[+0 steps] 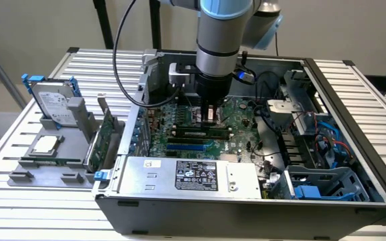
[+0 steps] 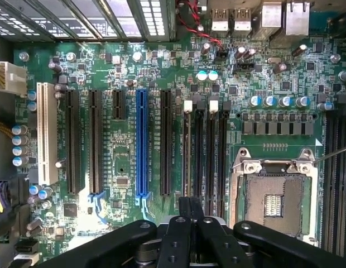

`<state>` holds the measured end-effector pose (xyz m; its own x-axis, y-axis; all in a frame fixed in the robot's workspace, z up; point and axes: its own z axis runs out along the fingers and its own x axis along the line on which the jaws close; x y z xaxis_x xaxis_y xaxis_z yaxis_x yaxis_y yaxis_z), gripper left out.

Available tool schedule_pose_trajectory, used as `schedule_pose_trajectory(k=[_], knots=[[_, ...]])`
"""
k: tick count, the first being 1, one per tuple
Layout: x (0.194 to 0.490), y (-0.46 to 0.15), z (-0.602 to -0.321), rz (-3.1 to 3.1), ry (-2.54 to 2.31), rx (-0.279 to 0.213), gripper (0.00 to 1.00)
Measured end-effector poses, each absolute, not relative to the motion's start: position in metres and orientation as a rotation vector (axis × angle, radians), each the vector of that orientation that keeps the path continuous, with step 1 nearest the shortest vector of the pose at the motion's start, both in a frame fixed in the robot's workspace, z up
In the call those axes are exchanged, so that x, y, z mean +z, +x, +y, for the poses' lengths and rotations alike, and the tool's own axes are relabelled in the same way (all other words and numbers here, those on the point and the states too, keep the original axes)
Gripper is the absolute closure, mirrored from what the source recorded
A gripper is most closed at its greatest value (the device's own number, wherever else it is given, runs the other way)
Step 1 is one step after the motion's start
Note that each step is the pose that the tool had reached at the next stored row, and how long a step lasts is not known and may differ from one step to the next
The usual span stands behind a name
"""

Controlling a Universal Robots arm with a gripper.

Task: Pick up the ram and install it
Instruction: 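Press down the ram until it locks into place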

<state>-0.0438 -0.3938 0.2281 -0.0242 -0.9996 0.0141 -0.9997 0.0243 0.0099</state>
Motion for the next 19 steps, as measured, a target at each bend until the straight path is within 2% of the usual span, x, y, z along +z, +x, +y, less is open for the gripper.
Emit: schedule_pose_trajectory(k=[5, 11, 19], knots=[[0.225, -0.044, -0.394, -2.241, 2.188, 0.014, 1.0], [0.246, -0.044, -0.394, -2.242, 2.188, 0.014, 1.0], [0.25, -0.044, -0.394, -2.242, 2.188, 0.014, 1.0]])
